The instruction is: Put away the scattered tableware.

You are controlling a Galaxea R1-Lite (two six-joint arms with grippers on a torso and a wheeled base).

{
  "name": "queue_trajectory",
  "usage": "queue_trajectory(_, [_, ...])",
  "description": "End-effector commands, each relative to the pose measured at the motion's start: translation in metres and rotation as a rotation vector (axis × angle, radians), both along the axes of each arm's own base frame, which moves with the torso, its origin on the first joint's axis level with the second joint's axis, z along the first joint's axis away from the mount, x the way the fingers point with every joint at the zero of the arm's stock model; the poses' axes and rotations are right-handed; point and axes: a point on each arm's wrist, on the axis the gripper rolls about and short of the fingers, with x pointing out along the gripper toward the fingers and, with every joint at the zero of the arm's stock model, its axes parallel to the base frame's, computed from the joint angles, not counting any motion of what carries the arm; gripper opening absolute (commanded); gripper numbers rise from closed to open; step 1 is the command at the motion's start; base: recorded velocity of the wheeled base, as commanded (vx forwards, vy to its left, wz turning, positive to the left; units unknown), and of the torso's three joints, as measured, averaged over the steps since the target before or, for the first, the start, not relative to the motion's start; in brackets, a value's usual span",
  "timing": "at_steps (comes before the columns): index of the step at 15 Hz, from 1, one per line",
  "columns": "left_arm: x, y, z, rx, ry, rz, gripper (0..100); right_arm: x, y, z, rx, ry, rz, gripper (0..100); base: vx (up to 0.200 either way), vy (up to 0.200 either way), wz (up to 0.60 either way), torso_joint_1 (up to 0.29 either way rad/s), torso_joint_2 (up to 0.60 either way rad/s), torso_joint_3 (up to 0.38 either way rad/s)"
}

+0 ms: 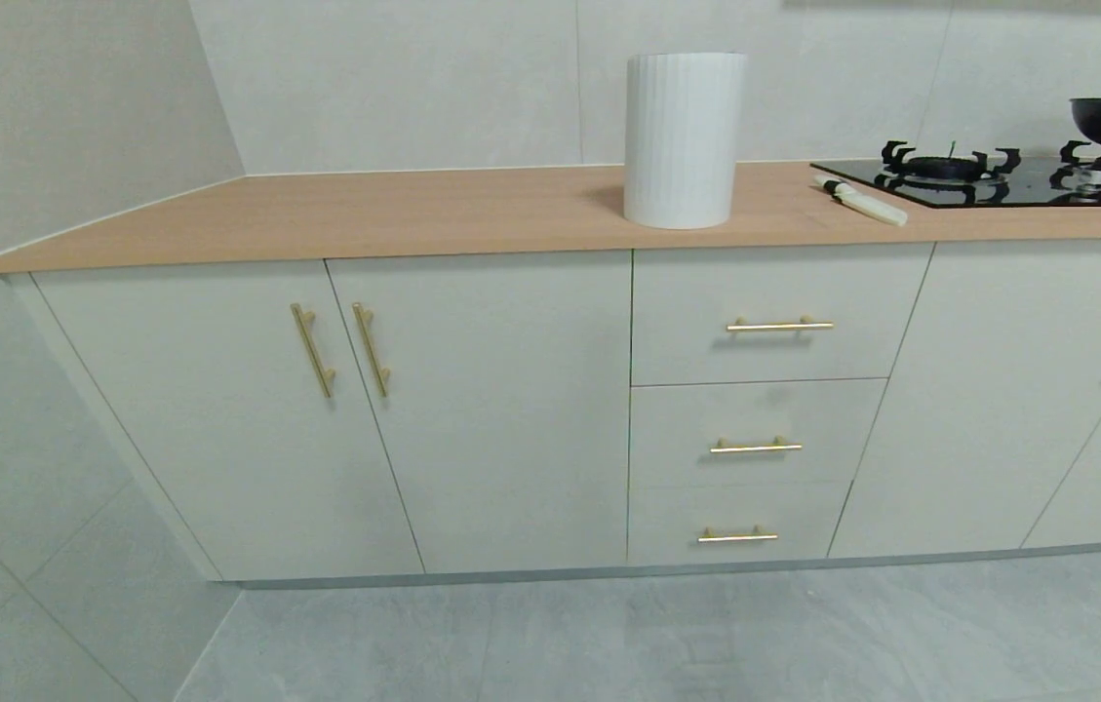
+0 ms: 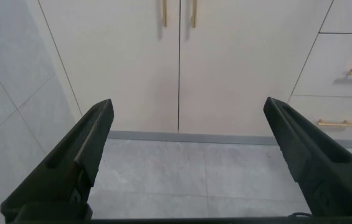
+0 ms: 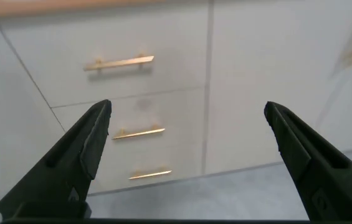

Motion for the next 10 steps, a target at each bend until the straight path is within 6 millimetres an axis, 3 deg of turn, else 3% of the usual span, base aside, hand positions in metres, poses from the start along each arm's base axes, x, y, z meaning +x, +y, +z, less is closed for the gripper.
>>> queue_trajectory(1, [0.0,0.0,0.0,-0.001,0.001,0.001,100,-0.09,-0.016,-0.018,-0.068,-0.154,-0.118,100,0.0,0.0,0.0,0.0,0.0,0.0])
queue_trajectory(3, [0.0,0.0,0.0,-0.001,0.001,0.001,100,-0.116,-0.017,-0.021,-0.07,-0.237,-0.154,100,0.0,0.0,0.0,0.0,0.0,0.0])
queue_trajectory(6, [0.0,0.0,0.0,-0.001,0.001,0.001,100,-0.126,-0.012,-0.042,-0.087,-0.247,-0.159,100,0.0,0.0,0.0,0.0,0.0,0.0])
queue_trajectory(8, [0.0,0.0,0.0,-0.001,0.001,0.001,100,-0.115,-0.01,-0.059,-0.099,-0.179,-0.105,100,0.0,0.0,0.0,0.0,0.0,0.0])
queue_trajectory(10, [0.0,0.0,0.0,-0.001,0.001,0.001,100,-0.095,-0.008,-0.095,-0.066,-0.052,0.004,100,0.0,0.0,0.0,0.0,0.0,0.0])
